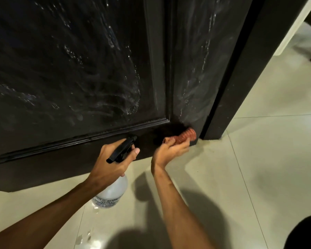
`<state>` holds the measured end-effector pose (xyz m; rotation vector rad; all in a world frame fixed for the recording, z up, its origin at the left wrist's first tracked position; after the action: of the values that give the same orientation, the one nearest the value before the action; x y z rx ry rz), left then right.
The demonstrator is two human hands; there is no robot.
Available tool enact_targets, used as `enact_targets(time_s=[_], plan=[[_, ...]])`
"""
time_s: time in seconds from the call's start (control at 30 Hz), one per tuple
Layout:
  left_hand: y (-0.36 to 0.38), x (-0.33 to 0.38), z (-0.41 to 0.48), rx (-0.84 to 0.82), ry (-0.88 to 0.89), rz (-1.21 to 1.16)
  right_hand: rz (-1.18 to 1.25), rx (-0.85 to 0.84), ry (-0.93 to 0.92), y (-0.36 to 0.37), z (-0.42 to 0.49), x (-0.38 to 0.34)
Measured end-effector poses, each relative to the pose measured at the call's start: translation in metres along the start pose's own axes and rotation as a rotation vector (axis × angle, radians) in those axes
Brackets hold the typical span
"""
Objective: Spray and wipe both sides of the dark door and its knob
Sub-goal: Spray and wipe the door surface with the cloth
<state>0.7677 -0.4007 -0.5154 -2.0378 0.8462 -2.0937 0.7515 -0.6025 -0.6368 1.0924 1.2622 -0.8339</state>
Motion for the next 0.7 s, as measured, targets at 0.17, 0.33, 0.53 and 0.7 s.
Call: enact_targets(time_s=[0.17, 0.33, 0.53, 0.7], plan=[[0.006, 0.014, 0.006, -0.017, 0.038, 0.019, -0.011, 0.031, -0.23, 0.006, 0.012, -0.052], [0.02, 0.014, 0.005, -0.033, 0.048, 0.041, -0.107, -0.035, -0.267, 0.005, 0.011, -0.024], [0.028, 0.025, 0.013, -0.04, 0.048, 0.016, -0.043, -0.053, -0.228, 0.01, 0.027, -0.044], [0.034, 0.026, 0.013, -0.034, 0.06, -0.01, -0.124, -0.08, -0.471, 0.013, 0.025, -0.063]])
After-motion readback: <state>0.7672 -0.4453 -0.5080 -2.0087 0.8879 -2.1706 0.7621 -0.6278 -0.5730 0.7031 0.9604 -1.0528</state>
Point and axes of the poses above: each hand's wrist, its own z-axis towards the middle knuckle, its own y-axis out of the palm, x = y × z, the point moved 9 cm from there along z, towards the middle knuckle, and after that the axes turned 5 degrees about -y, right-handed, at the moved point
